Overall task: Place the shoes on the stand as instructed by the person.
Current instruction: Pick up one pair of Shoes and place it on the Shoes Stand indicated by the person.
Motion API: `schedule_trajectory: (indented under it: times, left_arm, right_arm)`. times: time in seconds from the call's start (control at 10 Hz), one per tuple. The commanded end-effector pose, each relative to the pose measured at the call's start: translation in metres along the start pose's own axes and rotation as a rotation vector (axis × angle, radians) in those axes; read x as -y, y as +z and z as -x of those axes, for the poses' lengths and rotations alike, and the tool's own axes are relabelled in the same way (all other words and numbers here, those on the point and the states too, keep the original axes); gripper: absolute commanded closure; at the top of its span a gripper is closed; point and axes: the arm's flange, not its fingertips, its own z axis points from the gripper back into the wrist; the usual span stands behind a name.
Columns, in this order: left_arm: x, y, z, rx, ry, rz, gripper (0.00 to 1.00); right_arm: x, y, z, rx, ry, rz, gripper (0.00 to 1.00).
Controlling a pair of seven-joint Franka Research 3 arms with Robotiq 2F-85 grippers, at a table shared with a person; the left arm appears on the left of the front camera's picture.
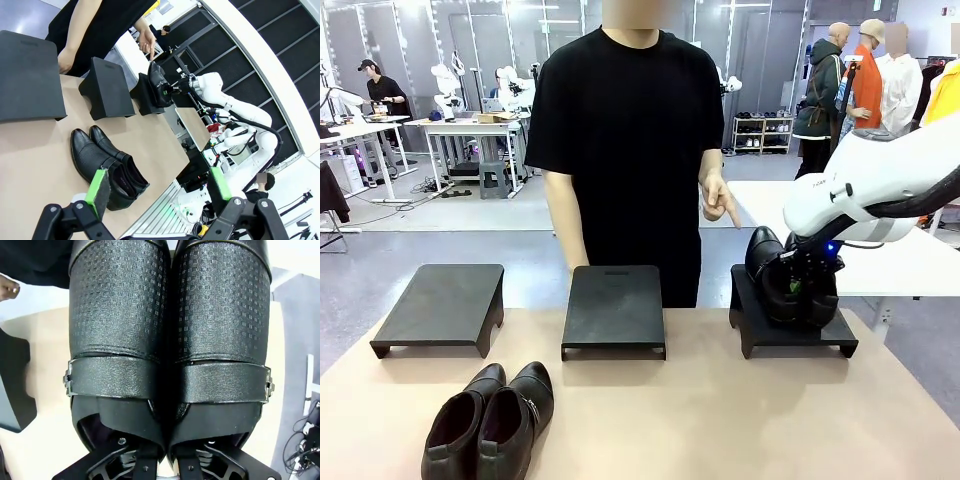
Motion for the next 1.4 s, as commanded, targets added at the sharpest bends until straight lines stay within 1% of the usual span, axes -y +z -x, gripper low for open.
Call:
schedule_trajectory:
  times: [0.0,0.1,0.2,0.3,0.4,0.5,0.6,0.8,0.9,1.0,1.2,1.3]
  left_arm:
    - [-0.001,0.001,-0.002,0.001,-0.019,0.014,0.0]
    - [-0.001,0.001,-0.002,0.001,-0.019,0.014,0.0]
    - [-0.001,0.001,-0.002,0.001,-0.019,0.014,0.0]
    - [-0.001,0.001,-0.002,0.001,-0.019,0.014,0.0]
    - [-0.001,0.001,-0.002,0.001,-0.019,0.014,0.0]
    - [-0.001,0.001,-0.002,0.001,-0.019,0.014,0.0]
    - [-0.001,0.001,-0.002,0.001,-0.019,0.014,0.0]
    - [-0.001,0.001,-0.002,0.001,-0.019,0.014,0.0]
    - [-0.001,0.001,-0.002,0.001,-0.019,0.014,0.0]
    - [-0.001,0.001,-0.002,0.001,-0.019,0.014,0.0]
    - [-0.001,0.001,-0.002,0.001,-0.019,0.014,0.0]
    - [-0.001,0.001,-0.002,0.001,-0.019,0.014,0.0]
  right_arm:
    - [0.004,0.007,-0.012,0.032,0.014,-0.02,1.0]
    - [0.003,0.007,-0.012,0.031,0.012,-0.018,1.0]
    - [0.003,0.008,-0.013,0.025,0.011,-0.016,0.85]
    - [0.003,0.009,-0.012,0.027,0.01,-0.018,0.54]
    - [0.003,0.01,-0.012,0.032,0.01,-0.016,0.41]
    - [0.003,0.012,-0.011,0.036,0.008,-0.015,0.1]
    - [0.003,0.013,-0.009,0.039,0.006,-0.014,0.0]
    - [0.003,0.017,-0.006,0.047,0.004,-0.013,0.0]
    - [0.002,0.02,-0.004,0.054,0.005,-0.013,0.05]
    - [0.002,0.021,-0.002,0.057,0.006,-0.012,0.0]
    - [0.001,0.025,0.001,0.073,0.003,-0.011,0.0]
    - [0.004,0.028,0.002,0.095,-0.035,-0.009,0.0]
